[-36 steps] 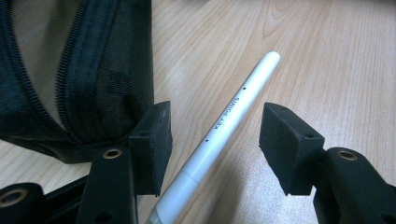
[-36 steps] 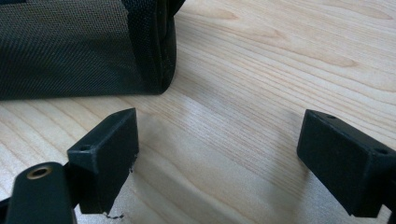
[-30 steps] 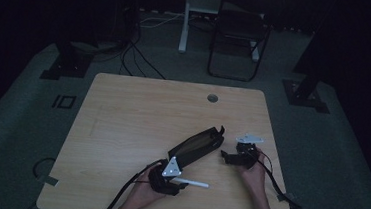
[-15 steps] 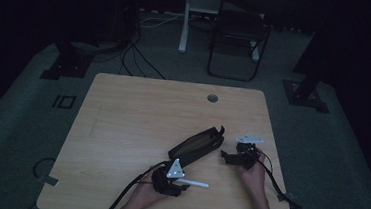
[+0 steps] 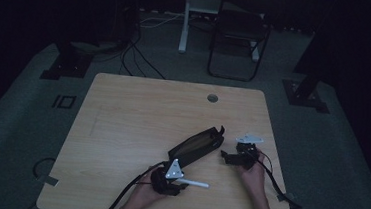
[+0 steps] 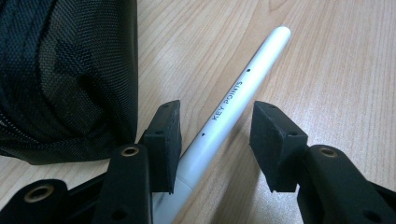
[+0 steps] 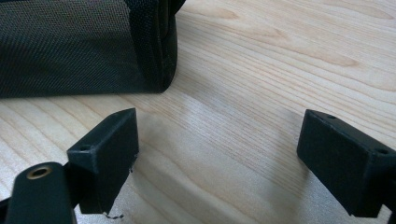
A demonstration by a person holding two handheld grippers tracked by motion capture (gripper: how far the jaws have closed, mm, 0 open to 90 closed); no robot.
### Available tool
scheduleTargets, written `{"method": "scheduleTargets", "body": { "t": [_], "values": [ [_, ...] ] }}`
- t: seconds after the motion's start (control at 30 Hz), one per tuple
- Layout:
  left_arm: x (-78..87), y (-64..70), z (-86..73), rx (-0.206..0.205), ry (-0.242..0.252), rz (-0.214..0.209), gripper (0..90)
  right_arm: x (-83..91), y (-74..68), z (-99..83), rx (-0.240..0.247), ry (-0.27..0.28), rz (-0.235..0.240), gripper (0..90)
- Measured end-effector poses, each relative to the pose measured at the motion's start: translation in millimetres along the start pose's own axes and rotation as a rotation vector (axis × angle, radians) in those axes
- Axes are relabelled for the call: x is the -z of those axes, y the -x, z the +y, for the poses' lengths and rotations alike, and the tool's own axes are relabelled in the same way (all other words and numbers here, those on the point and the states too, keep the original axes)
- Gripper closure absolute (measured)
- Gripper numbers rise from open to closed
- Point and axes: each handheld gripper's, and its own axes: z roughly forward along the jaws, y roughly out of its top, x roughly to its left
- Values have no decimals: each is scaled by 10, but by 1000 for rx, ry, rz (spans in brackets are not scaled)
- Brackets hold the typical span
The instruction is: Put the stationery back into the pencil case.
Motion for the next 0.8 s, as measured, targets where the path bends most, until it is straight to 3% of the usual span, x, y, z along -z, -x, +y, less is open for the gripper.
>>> {"method": "scheduleTargets", "body": {
  "t": [0.8],
  "values": [
    [43,-14,-28,-2,0,-19,777,-5,8,5,4,0,3,128]
  ]
}}
